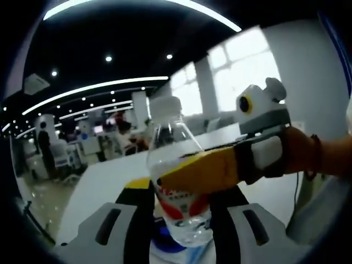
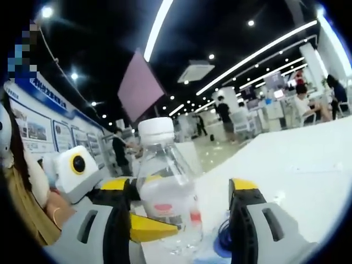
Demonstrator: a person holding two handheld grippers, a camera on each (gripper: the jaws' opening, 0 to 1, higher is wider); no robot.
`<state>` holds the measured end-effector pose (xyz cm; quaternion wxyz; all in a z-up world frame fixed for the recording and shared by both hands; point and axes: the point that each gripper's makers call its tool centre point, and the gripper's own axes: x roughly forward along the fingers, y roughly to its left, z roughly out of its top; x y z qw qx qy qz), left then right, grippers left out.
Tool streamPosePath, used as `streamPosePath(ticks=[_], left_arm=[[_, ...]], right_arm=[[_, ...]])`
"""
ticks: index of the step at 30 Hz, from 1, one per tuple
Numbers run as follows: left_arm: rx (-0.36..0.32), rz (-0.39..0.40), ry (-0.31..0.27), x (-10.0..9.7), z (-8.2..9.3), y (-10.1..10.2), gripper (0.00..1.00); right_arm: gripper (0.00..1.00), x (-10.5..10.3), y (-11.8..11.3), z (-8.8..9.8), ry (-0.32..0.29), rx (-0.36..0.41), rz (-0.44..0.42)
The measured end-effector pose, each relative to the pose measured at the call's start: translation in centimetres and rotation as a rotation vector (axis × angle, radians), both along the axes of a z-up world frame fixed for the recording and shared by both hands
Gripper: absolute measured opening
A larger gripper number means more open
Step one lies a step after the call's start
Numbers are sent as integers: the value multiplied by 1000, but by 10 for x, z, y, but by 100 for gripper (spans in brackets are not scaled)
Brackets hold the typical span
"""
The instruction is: Arrange the tabletop items into an orderly group along one side of the table until the central work area is clear of visible clutter.
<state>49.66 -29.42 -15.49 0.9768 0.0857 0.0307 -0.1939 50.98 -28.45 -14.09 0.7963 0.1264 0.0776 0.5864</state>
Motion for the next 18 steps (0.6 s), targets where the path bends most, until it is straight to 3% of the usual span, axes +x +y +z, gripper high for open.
streamPosePath(ticks=[18], left_arm=[[5,47,5,18,1,24,36]], right_arm=[[92,24,-29,-12,-26,-110,-71]])
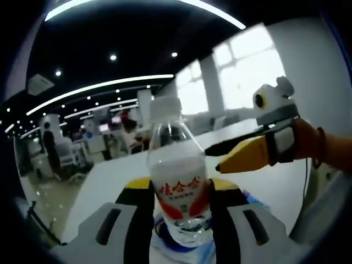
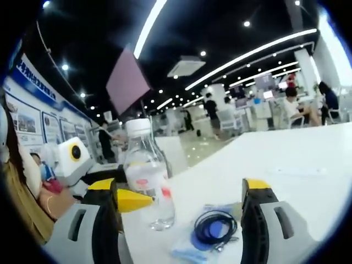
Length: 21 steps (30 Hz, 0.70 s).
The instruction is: Arrange the tabletop items into an orderly group along one side of the table until the central work area is clear of visible clutter.
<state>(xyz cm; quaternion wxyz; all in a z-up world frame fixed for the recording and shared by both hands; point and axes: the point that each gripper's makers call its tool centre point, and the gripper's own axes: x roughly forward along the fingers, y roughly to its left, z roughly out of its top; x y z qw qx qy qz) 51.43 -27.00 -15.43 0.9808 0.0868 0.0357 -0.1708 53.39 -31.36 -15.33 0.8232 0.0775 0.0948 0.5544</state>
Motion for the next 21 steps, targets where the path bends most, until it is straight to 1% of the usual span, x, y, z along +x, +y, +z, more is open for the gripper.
streamPosePath(ticks=[1,2,3,4,5,8,11,18,21], left_arm=[[-9,4,4,2,0,1,36],[-11,6,5,3,0,2,36],[-11,7,3,5,1,3,36],[-10,10,0,7,2,3,36],[-2,15,-2,9,3,5,36],[-11,22,1,13,3,8,36],[-14,25,-3,19,5,10,36],[-3,55,3,34,7,24,36],[-7,72,4,43,9,32,36]], right_arm=[[92,-2,0,-3,-9,-23,13],[92,-2,0,-4,-11,-30,17],[93,-3,2,-9,-7,-52,26],[93,-3,2,-8,-14,-52,27],[93,-4,2,-5,-9,-36,29],[92,-6,0,-6,-3,-43,38],[92,-5,-1,-12,-16,-86,32],[94,-6,-3,-18,-12,-112,46],[95,-5,-5,-24,-12,-140,45]])
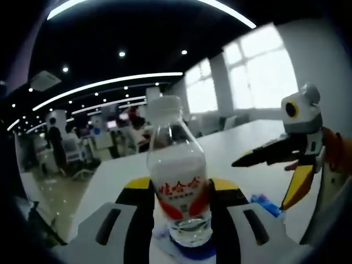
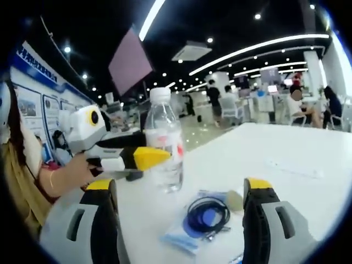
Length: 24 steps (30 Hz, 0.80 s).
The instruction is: Arrange the tabletop items into an orderly group along one side of the table until the central work area is clear of visible clutter.
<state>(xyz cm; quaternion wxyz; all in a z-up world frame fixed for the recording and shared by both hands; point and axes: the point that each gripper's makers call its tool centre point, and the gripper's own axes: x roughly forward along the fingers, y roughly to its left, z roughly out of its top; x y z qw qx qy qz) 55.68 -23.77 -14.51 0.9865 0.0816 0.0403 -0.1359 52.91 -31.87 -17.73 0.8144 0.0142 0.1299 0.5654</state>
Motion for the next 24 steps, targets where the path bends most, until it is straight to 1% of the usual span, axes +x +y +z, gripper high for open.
streamPosePath(ticks=[10,15,19,24], left_arm=[[-1,43,-14,25,8,25,37],[-6,49,-21,40,14,37,37],[12,59,-34,51,17,48,37],[29,71,-35,63,15,59,37]], right_arm=[[95,5,-5,-14,11,-54,-11],[94,9,-9,-24,32,-86,-25],[94,10,-11,-29,35,-104,-29],[94,13,-13,-39,44,-138,-33]])
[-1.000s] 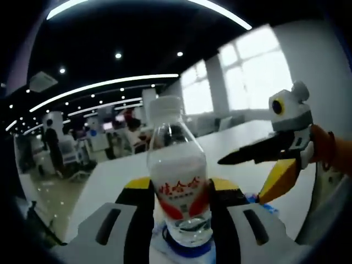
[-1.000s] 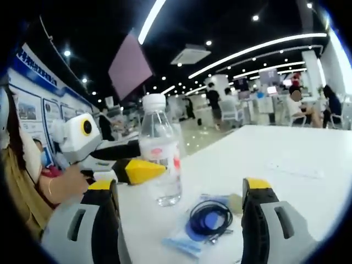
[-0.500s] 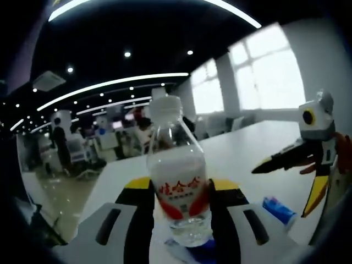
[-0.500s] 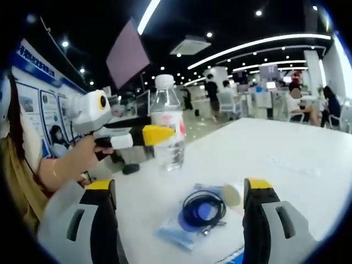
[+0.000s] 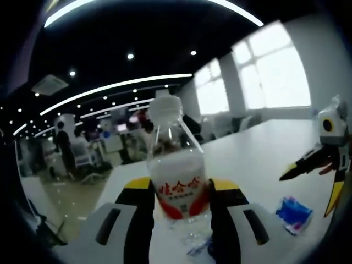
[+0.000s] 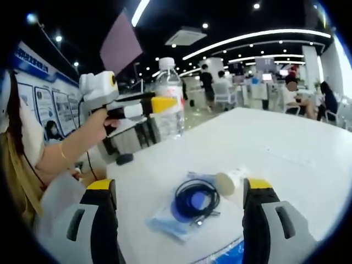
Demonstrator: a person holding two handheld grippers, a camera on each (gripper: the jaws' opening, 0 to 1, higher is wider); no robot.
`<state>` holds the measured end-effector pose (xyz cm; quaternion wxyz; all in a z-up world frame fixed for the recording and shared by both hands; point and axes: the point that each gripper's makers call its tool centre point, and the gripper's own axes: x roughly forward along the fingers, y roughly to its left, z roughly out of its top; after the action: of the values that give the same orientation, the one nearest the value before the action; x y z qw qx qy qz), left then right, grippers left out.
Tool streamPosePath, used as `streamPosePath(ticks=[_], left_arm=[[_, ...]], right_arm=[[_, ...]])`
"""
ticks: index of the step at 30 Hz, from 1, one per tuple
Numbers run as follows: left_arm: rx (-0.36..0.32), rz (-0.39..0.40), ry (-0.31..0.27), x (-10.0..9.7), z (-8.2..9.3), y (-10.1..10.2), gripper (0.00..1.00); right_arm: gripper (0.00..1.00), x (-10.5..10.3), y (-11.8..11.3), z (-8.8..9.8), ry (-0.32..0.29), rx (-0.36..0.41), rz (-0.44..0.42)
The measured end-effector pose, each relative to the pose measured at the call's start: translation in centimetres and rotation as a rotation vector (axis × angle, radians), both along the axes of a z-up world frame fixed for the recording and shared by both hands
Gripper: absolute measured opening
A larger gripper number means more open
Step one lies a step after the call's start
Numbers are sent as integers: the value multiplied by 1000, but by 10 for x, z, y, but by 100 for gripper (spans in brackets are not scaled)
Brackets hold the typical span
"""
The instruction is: Arrange the tabletop items into an orderly group along one side of the table until the central work area is clear of visible clutter.
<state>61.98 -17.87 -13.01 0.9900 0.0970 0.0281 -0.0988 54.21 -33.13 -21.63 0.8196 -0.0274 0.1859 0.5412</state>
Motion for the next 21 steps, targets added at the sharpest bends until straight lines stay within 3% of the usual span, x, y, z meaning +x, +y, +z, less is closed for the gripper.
streamPosePath(ticks=[7,13,21], left_arm=[[10,15,4,22,-9,14,37],[23,8,41,38,-31,24,37],[-24,31,57,61,-55,43,37]], right_arm=[[94,4,-3,-12,25,-24,-9],[94,7,-4,-24,56,-45,-18],[93,7,-4,-40,85,-79,-14]])
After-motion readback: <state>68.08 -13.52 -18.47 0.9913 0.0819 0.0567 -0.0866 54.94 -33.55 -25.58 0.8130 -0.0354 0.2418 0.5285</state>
